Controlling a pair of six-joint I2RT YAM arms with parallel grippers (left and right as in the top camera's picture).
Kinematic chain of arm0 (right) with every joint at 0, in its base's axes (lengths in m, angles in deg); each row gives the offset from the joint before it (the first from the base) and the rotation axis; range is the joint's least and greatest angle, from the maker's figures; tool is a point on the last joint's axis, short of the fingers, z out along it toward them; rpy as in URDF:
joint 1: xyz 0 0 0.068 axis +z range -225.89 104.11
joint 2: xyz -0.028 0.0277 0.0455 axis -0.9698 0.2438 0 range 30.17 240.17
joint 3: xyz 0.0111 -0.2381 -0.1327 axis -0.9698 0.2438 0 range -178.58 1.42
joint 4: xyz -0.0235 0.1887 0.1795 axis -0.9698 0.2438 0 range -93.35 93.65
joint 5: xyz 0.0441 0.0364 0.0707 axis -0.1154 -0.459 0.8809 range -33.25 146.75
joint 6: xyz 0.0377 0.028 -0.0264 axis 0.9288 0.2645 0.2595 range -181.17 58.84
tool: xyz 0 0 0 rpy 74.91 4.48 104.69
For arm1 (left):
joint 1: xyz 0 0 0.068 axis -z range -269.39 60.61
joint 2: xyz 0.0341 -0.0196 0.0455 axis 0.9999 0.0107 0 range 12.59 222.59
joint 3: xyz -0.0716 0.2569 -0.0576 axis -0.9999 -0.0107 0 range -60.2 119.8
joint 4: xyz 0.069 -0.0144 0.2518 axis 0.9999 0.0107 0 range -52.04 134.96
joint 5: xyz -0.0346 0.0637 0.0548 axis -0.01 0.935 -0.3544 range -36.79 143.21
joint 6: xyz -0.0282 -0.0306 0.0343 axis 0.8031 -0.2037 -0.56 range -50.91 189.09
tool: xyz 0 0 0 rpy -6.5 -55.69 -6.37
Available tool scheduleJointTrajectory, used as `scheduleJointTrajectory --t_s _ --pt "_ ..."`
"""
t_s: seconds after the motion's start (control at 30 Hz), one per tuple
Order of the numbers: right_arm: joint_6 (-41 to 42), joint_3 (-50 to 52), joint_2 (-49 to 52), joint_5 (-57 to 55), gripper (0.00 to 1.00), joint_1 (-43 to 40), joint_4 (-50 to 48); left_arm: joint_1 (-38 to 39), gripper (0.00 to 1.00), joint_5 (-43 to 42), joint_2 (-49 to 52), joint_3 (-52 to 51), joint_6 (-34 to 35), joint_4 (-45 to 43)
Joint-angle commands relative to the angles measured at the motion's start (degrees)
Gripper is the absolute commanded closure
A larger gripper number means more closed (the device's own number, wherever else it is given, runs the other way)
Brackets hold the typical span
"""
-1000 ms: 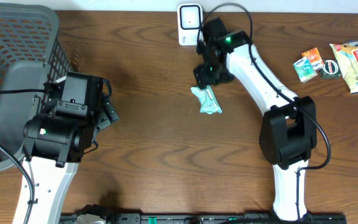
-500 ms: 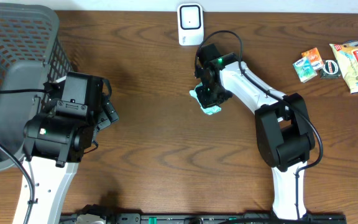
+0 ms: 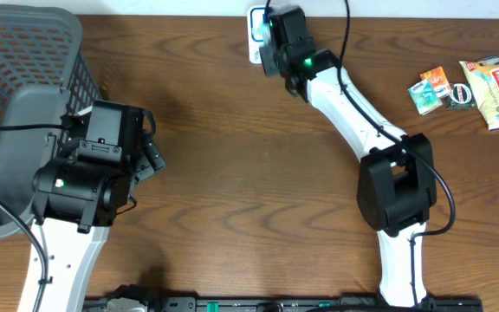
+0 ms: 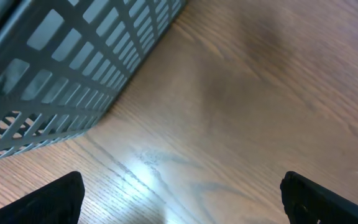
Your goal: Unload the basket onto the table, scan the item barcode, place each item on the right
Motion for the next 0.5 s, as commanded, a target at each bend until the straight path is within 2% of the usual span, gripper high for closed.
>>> scheduleJointTrajectory --t_s 0.0,0.23,0.47 --pt "0.1 0.8 1.0 -4.2 0.99 0.0 -7.6 -0.3 0.0 1.2 -0.1 0.1 0.3 0.2" --pt "0.1 0.8 7.6 -3.7 0.99 0.0 -20.8 -0.3 0.0 1.2 -0.1 0.1 0.3 0.2" --pt "0.2 0.8 9.7 -3.7 0.99 0.2 -23.8 -0.3 0.0 1.2 -0.1 0.1 0.3 0.2"
